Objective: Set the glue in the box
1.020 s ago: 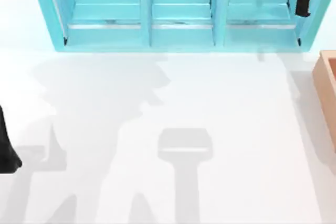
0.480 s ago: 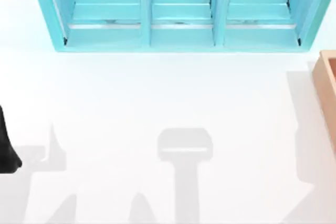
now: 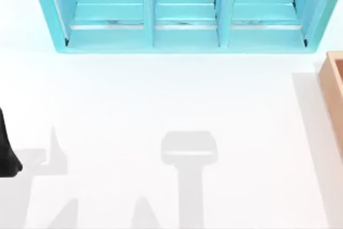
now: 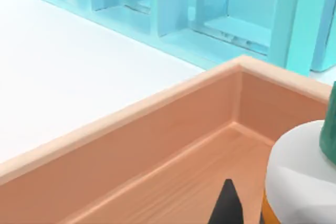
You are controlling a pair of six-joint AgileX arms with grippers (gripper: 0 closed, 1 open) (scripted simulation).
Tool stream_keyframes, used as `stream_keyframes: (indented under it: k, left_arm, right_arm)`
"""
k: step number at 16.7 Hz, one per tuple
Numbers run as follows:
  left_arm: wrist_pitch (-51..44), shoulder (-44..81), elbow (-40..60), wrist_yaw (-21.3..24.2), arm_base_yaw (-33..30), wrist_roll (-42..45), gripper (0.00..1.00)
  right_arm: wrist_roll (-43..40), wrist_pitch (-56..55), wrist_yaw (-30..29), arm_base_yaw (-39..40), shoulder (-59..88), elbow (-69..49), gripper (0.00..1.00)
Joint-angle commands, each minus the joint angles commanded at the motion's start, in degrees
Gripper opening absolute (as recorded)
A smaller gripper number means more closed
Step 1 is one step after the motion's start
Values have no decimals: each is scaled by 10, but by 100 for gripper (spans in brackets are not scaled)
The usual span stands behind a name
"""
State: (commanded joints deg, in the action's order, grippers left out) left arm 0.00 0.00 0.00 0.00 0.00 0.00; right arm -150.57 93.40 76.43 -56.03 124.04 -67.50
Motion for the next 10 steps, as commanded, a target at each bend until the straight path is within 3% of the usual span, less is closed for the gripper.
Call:
stream_keyframes:
  k: [7,10]
  left_arm:
    - [0,0,0,0,0,0,100]
    - [0,0,0,0,0,0,100]
  right_arm:
    - [-7,5,5,-5,0,2,0]
    - [28,-23,5,-4,-16,11,0]
